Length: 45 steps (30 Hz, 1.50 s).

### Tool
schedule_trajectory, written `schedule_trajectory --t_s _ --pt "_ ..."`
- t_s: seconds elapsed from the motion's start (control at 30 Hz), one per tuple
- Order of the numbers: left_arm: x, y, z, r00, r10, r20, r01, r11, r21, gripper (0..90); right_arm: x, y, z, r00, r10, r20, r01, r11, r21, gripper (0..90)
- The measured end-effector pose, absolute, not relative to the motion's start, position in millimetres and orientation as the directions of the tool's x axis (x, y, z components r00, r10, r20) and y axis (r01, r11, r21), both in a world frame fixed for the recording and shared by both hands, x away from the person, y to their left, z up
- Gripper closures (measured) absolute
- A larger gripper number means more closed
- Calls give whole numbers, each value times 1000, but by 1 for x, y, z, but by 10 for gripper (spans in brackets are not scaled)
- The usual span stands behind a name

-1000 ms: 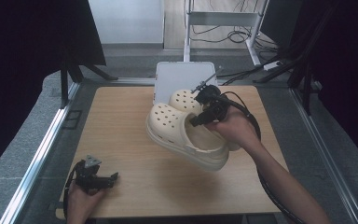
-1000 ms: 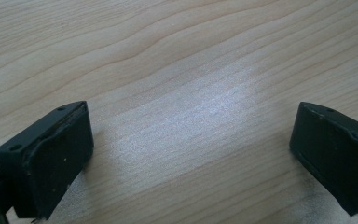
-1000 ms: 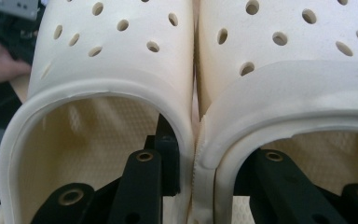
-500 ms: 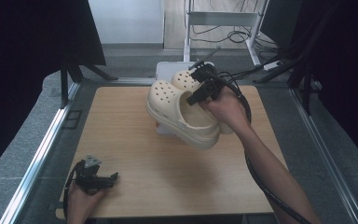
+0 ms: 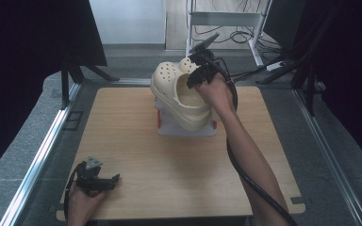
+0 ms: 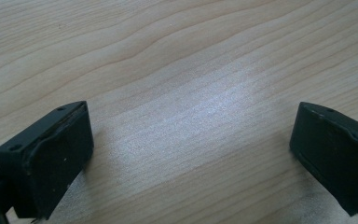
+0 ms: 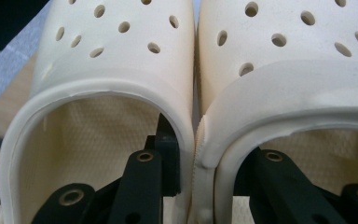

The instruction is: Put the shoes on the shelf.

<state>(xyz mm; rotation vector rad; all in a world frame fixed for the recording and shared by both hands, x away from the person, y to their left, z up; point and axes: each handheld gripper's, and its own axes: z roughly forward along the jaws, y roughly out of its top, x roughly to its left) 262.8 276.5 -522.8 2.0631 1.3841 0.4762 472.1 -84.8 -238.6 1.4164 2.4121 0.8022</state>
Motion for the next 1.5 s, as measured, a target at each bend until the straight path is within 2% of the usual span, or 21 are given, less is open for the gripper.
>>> schedule_trajectory --t_s 0.27,0.53,0.73,1.1,1.5 --pt "263 276 -523 396 918 -33 702 -279 655 0 498 -80 -242 -411 906 103 765 282 579 718" --pt "263 276 -522 409 912 -39 702 -287 652 0 523 -70 -243 -302 951 71 784 205 587 717" --pt "264 276 -522 413 910 -37 700 -291 652 0 542 -65 -249 -229 968 100 797 128 590 717" --pt "264 276 -522 418 908 -36 698 -295 652 0 567 -54 -268 -165 981 105 808 73 584 716" --pt "264 276 -522 420 907 -35 697 -297 652 0 576 -53 -289 -153 982 115 811 58 582 680"
